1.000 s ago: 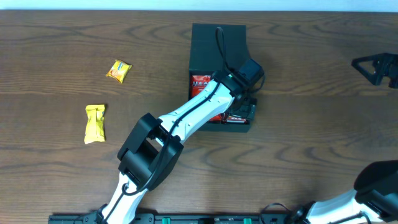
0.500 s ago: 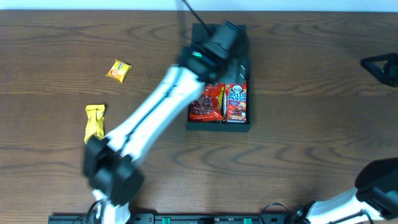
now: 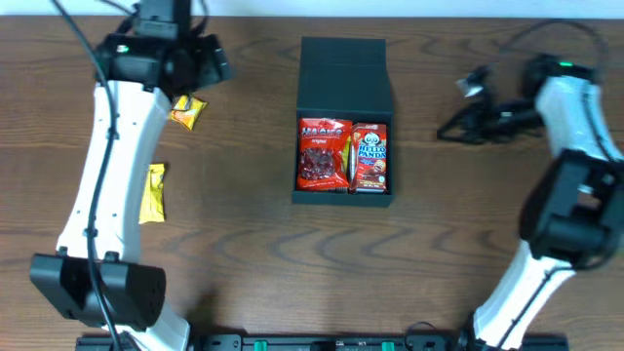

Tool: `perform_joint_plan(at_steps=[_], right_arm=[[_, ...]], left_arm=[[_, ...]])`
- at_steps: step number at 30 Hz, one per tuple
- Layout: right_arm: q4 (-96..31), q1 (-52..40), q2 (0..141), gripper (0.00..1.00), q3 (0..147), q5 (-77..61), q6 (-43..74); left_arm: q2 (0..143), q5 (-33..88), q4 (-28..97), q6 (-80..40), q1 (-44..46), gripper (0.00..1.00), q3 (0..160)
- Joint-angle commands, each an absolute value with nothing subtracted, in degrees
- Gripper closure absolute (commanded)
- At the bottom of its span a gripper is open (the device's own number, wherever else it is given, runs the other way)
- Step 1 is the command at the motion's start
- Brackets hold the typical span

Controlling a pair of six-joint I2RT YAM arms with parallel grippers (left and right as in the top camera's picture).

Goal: Pack container
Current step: 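Release the box and move the left gripper to the yellow packets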

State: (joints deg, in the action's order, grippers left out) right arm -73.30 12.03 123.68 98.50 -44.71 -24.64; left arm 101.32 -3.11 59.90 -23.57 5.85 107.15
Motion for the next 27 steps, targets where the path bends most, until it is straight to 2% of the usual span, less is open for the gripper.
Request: perform_joint_plan(at_steps=[1,12,15,27], right_arm=[[-72.2,8.1,125.7,0.99,98.5,-40.4,-19.4],[-68.9,-0.4,128.6,0.99,98.5,-38.3,-16.7],[-68.3,-0.3,128.6,0.99,98.5,-35.8,-13.7],[-68.5,-1.6,128.6,0.99,98.5,-36.4,-13.7]], left_arm=[[101.8,1.3,60.4,-21.6,2.8,0.05,106.1],[101.9,0.9,60.7,-16.2,1.1,0.05,106.0],[101.9,-0.4,60.9,-15.1,1.1,0.05,106.0],[101.9,-0.8,58.8,-11.0,-1.8,0.05,98.0]])
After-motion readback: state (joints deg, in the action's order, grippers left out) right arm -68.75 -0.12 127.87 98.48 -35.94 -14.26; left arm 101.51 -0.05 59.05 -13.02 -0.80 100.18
